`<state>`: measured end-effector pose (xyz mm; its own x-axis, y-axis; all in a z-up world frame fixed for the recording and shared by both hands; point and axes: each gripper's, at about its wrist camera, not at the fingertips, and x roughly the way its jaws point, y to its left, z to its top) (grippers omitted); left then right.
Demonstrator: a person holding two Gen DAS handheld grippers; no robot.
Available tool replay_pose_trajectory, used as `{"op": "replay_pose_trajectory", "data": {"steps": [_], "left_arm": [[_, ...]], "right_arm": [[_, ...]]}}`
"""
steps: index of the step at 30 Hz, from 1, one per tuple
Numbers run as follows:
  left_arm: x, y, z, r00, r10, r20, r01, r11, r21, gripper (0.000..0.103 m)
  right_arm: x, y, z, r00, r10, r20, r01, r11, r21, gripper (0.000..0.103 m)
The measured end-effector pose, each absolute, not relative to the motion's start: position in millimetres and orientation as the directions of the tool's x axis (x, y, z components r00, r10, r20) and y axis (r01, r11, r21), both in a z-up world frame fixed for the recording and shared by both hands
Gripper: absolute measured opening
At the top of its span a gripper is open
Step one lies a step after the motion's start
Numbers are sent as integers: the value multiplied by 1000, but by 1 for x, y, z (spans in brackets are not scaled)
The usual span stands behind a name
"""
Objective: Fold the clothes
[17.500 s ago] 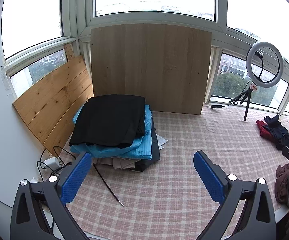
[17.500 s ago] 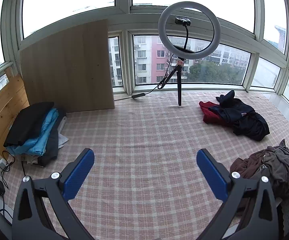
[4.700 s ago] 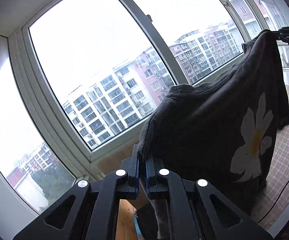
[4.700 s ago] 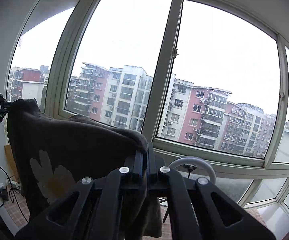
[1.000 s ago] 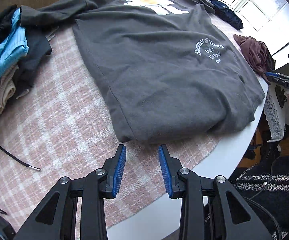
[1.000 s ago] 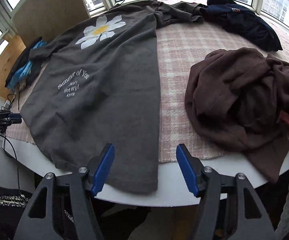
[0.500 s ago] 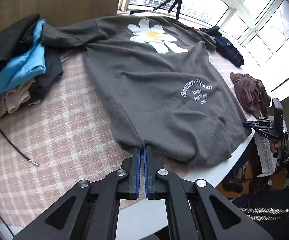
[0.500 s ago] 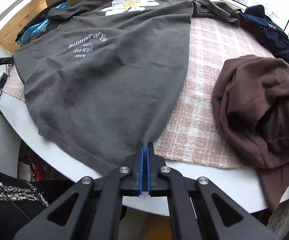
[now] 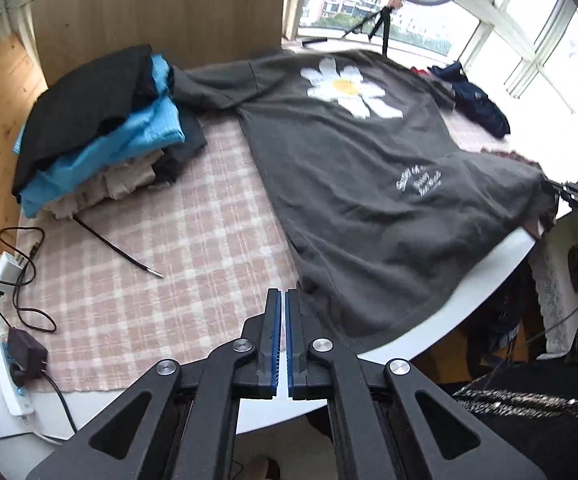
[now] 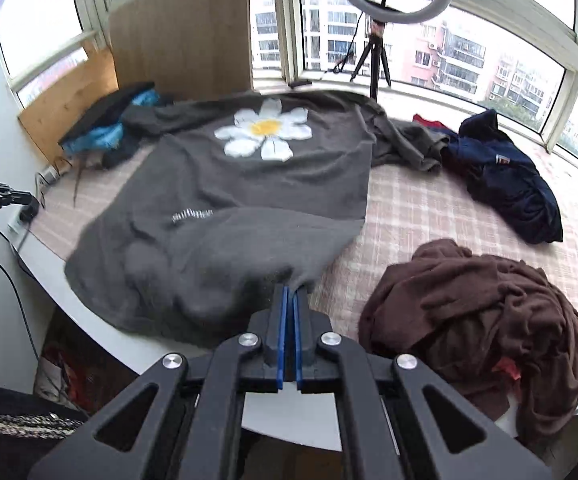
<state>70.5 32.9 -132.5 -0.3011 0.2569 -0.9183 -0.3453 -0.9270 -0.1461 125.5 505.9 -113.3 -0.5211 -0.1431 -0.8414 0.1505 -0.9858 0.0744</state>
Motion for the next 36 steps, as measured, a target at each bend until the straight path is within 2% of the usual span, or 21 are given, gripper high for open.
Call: {"op": "replay_pose_trajectory", "data": {"steps": [1,5,8,10,13,14,16,20,26,28,31,34,36], "left_arm": [[74,42,-147,-278,255,-926,-359,-922,-146,10],[83,75,-187,-230,249,-941,-381,-913,-148,17],[89,98,-215,-201,239,-950,-393,-908,-145,17],[82,100,-223,-219,203,-954,-369,-923,-111,17],[72,102,-229,-236,211,-949,-354,-928,-119,17],[69,102,-231,-237,217,-947,-358,-926,-122,14],[65,104,-237,-236,214,-948,-363,-924,-118,2],[68,87,-213,-255,272,-928,-318,-930,-186,2],[104,14,-103,-401,320,-858,-243,-941,-237,0],[97,-12,-105,-393,240,-888,-181,-967,-181,0],[75,-49,-148,-323,125,-938,-51,-992,-115,0],[77,-45,-171,-277,187,-942,-50,-982,-180,0],[82,-35,-182,-256,245,-935,-70,-970,-235,5]], "right_arm": [[123,506,-125,-495,-133,-859,147,-987,69,3],[121,510,-149,-447,-117,-887,123,-990,68,3],[121,512,-158,-431,-111,-895,113,-991,69,3],[122,511,-156,-432,-115,-895,119,-990,70,3],[125,509,-154,-432,-117,-894,129,-989,67,3],[125,508,-155,-432,-114,-894,129,-990,64,3],[126,509,-156,-433,-111,-894,126,-990,62,3],[130,512,-148,-455,-118,-883,113,-991,75,3],[143,496,-107,-517,-183,-836,167,-980,112,3],[140,481,-111,-502,-210,-839,202,-972,122,3],[131,465,-132,-458,-188,-869,218,-971,95,3],[132,469,-147,-417,-178,-891,193,-976,104,3],[140,481,-150,-417,-139,-898,162,-984,77,3]]}}
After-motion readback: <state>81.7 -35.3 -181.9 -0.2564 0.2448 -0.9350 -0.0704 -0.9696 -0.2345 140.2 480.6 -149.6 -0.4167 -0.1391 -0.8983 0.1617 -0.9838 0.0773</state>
